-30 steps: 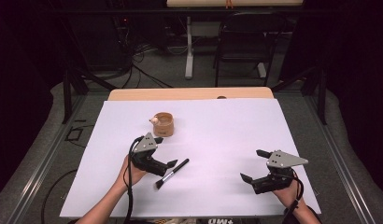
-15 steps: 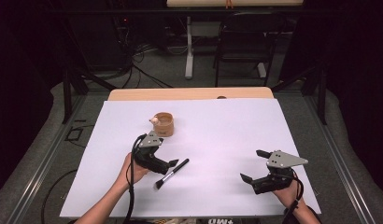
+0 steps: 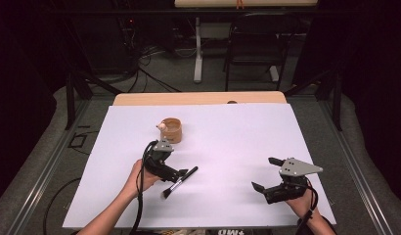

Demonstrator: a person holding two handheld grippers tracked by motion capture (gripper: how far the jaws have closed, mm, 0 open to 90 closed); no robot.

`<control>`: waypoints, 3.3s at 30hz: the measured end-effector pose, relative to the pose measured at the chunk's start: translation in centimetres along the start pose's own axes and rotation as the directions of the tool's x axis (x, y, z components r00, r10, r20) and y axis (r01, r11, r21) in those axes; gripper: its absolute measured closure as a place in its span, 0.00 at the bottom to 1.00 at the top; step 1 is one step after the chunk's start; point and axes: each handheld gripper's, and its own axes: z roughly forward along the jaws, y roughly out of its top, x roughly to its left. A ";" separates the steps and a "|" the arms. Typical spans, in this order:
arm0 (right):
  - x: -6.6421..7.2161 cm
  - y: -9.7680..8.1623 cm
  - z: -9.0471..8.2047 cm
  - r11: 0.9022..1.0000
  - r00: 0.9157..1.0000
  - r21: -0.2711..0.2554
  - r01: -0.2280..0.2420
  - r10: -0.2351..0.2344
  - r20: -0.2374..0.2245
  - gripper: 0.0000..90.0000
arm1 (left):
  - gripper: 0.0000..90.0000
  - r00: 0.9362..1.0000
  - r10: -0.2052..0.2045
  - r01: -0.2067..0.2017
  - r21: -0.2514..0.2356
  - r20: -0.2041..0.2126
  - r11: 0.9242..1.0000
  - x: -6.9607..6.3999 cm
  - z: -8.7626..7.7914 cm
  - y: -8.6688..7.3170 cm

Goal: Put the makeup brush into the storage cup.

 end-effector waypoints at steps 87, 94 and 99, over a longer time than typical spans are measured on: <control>-0.1 0.2 0.7 0.998 0.999 0.069 -0.006 0.009 -0.044 0.00 | 0.86 0.985 0.147 -0.168 0.356 0.086 0.919 -2.4 1.7 0.1; 0.1 1.0 1.4 0.992 0.996 0.129 0.014 -0.002 -0.092 0.00 | 0.86 0.976 0.187 -0.215 0.343 0.113 0.914 -2.5 1.3 0.7; 0.4 2.5 2.1 0.983 0.990 0.171 0.070 -0.047 -0.136 0.00 | 0.86 0.970 0.206 -0.238 0.327 0.132 0.915 -2.6 0.9 1.1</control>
